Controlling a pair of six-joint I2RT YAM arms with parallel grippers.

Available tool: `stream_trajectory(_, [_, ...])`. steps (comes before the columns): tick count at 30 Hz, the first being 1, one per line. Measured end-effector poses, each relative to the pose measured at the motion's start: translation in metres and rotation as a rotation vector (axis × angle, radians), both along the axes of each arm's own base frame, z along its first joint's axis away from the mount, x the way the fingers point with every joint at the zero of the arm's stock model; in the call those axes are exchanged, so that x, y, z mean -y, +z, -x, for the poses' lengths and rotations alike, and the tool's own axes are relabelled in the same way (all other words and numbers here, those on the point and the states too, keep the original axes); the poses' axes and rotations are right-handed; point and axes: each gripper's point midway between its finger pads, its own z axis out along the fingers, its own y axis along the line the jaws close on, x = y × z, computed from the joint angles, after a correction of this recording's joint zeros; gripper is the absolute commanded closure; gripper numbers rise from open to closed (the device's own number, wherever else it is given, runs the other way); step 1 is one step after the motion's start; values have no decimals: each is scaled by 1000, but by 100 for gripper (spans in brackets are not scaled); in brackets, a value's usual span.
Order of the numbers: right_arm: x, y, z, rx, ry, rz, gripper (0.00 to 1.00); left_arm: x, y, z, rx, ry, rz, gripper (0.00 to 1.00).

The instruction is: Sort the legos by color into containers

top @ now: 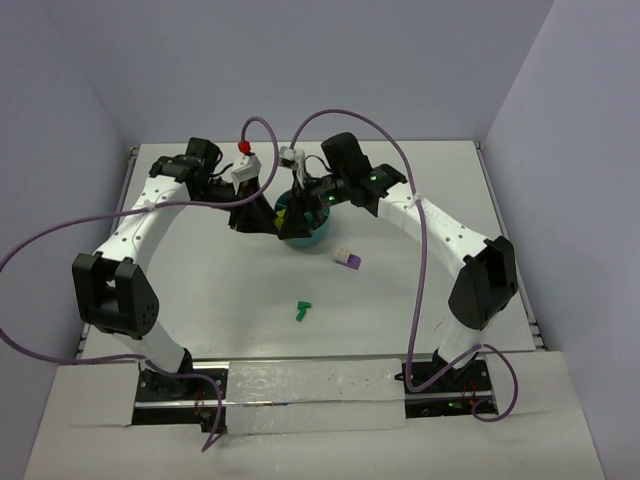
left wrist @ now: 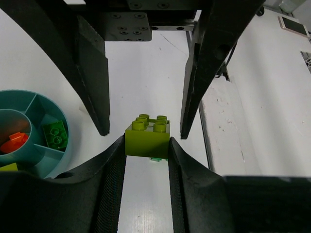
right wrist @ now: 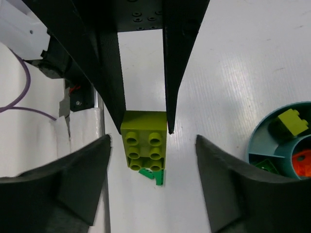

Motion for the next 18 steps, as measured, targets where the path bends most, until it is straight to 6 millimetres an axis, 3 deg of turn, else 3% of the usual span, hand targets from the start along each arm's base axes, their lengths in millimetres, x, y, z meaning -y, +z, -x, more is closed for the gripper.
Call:
stream_trajectory(6, [6, 2, -9, 18, -67, 23, 2, -1, -8, -7, -4, 70, -36, 100])
stream_trajectory(9, [12, 5, -13, 20, -101, 23, 0, -4, -13, -16, 14, 136, -66, 100])
stream_trajectory(18, [74, 11, -56, 13, -333, 36, 0, -6, -41, -58, 51, 420, -240, 100])
